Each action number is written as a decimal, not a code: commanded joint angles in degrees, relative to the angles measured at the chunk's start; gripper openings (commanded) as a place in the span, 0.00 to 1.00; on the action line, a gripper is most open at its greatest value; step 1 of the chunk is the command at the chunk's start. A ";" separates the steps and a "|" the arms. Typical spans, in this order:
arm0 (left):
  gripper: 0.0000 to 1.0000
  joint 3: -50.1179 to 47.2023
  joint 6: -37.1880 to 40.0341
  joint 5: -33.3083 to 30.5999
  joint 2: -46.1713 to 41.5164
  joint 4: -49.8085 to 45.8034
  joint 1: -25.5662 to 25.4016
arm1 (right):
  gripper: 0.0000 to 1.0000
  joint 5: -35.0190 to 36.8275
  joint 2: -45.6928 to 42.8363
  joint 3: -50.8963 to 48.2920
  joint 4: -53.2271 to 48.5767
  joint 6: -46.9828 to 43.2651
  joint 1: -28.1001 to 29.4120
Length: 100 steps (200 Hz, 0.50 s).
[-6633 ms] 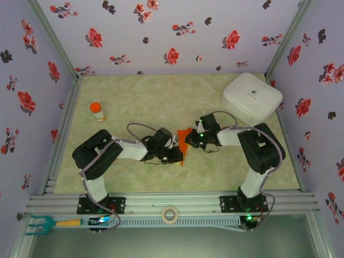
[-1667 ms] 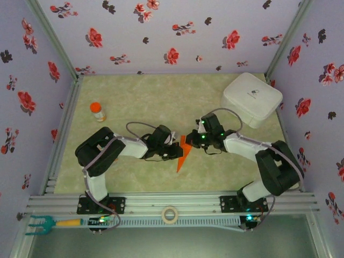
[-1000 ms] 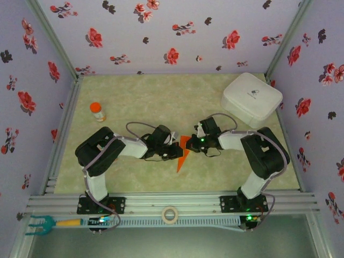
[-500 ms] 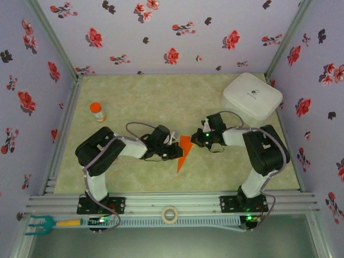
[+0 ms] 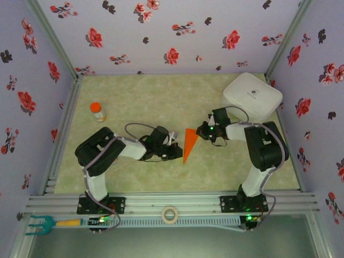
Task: Fold a paper plane with a square sheet of paper (pick it up from the middle)
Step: Fold the wing for the fifth time at the center of the table.
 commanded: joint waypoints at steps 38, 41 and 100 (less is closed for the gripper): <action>0.00 -2.02 2.92 -9.33 -13.05 -20.05 0.29 | 0.05 -0.93 -1.42 -2.45 -0.98 0.87 0.58; 0.00 -1.81 3.00 -9.49 -13.63 -20.05 0.29 | 0.05 -0.98 -1.62 -2.71 -0.86 0.96 0.74; 0.00 9.17 5.73 -3.71 -9.07 -20.22 -1.06 | 0.05 -0.65 -6.54 -9.56 4.41 7.14 4.70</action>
